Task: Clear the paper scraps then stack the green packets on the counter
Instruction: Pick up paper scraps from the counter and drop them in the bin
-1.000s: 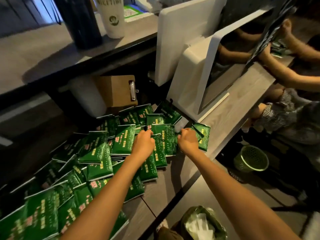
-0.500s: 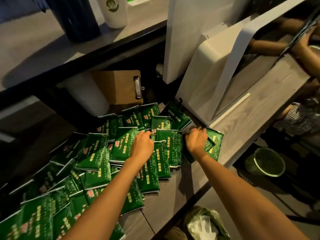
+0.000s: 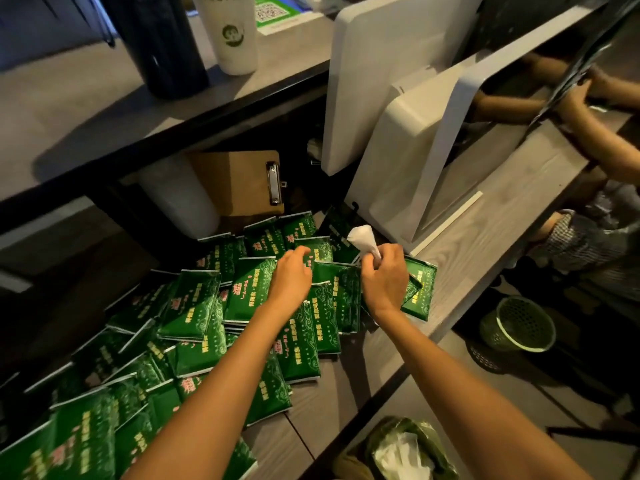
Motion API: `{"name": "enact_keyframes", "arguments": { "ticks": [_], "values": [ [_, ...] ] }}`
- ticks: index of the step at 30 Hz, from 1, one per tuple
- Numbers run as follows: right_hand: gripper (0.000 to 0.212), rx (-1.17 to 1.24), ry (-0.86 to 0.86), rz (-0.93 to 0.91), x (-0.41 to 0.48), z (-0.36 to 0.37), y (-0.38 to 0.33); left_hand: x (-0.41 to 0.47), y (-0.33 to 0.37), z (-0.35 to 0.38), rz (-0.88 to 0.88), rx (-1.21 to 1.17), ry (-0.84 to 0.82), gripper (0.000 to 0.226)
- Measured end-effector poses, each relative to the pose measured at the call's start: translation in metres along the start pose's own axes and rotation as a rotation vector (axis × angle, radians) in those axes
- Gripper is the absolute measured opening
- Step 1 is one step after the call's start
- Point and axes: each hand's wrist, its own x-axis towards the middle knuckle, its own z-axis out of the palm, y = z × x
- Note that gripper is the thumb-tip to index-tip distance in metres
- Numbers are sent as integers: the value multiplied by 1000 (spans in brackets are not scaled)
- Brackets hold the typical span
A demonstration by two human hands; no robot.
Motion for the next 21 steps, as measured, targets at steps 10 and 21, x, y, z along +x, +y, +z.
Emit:
{"name": "enact_keyframes", "arguments": {
  "ticks": [10, 21],
  "values": [
    [20, 85, -483, -234, -17, 7, -24, -14, -15, -21, 124, -107, -14, 48],
    [26, 307, -647, -130, -55, 14, -53, -70, -63, -36, -20, -307, 287, 33]
  ]
}}
